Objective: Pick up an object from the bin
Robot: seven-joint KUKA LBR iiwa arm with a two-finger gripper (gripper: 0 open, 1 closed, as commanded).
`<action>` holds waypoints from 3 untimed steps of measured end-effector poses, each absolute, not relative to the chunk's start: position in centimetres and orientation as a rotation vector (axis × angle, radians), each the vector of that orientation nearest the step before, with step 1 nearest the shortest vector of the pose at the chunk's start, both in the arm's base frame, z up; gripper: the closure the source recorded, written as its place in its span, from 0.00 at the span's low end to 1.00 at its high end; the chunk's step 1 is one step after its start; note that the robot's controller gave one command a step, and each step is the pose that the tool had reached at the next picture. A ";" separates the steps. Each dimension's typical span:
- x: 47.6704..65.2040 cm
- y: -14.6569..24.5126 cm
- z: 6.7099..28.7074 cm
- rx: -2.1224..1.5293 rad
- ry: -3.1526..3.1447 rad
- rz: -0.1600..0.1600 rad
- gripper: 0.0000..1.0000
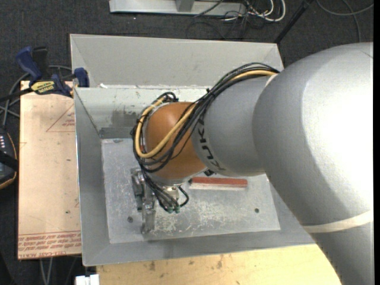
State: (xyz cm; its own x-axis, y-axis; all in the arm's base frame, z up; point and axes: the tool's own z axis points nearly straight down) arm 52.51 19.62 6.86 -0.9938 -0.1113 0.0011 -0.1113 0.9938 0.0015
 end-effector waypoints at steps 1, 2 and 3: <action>51.0 11.6 7.1 0.026 -3.146 -0.001 0.00; 51.0 12.0 7.2 0.035 -3.145 -0.003 1.00; 54.0 10.4 21.5 0.571 -3.099 -0.001 1.00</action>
Offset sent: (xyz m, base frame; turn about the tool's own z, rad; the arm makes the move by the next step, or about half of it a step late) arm -0.0171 -0.0770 0.0014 0.0875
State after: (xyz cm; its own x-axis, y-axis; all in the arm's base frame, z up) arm 53.95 10.36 21.51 -0.9342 -0.3565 -0.0097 -0.3565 0.9343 -0.0014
